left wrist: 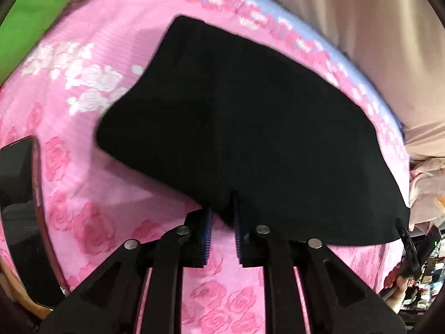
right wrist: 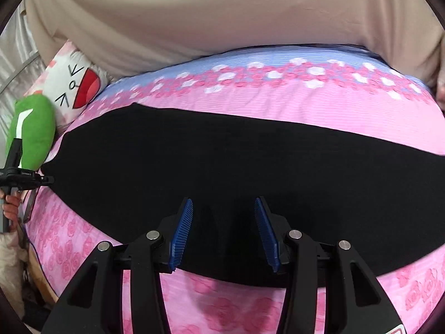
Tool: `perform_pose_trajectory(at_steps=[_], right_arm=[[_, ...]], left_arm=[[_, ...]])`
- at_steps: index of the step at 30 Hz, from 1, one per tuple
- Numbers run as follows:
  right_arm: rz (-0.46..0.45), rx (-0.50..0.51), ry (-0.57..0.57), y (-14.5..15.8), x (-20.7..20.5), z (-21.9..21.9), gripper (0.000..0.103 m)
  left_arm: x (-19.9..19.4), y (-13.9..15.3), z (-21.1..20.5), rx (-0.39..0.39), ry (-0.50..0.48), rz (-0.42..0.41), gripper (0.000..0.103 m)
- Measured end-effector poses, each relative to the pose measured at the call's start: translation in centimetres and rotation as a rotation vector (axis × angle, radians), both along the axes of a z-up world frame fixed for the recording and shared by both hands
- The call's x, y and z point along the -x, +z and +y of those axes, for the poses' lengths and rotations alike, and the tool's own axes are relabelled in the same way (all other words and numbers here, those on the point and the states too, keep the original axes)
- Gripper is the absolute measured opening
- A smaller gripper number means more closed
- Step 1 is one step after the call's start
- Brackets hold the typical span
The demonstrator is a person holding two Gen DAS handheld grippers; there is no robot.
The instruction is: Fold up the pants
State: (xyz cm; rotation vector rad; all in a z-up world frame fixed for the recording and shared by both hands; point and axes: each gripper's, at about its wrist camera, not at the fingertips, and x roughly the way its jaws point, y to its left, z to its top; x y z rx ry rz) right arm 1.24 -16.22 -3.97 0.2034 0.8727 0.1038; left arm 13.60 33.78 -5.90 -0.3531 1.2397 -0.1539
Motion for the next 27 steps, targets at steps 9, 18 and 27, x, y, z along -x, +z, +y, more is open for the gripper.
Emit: perform_pose_trajectory(at_steps=[9,18,27], right_arm=[[-0.036,-0.041,0.174,3.0,-5.6,5.7,0.057],[0.034,0.037,0.297,2.2,-20.4,14.7,0.057],[0.065,0.099,0.385,0.3,-24.6,18.4,0.005]], left_arm=[[3.8,4.7,3.1,0.071,0.108,-0.208,0.049],[-0.1,2.5,-4.9,-0.264,0.058,-0.260,0.057],[-0.9,-1.1,-5.9,-0.392,0.043,-0.262,0.064]])
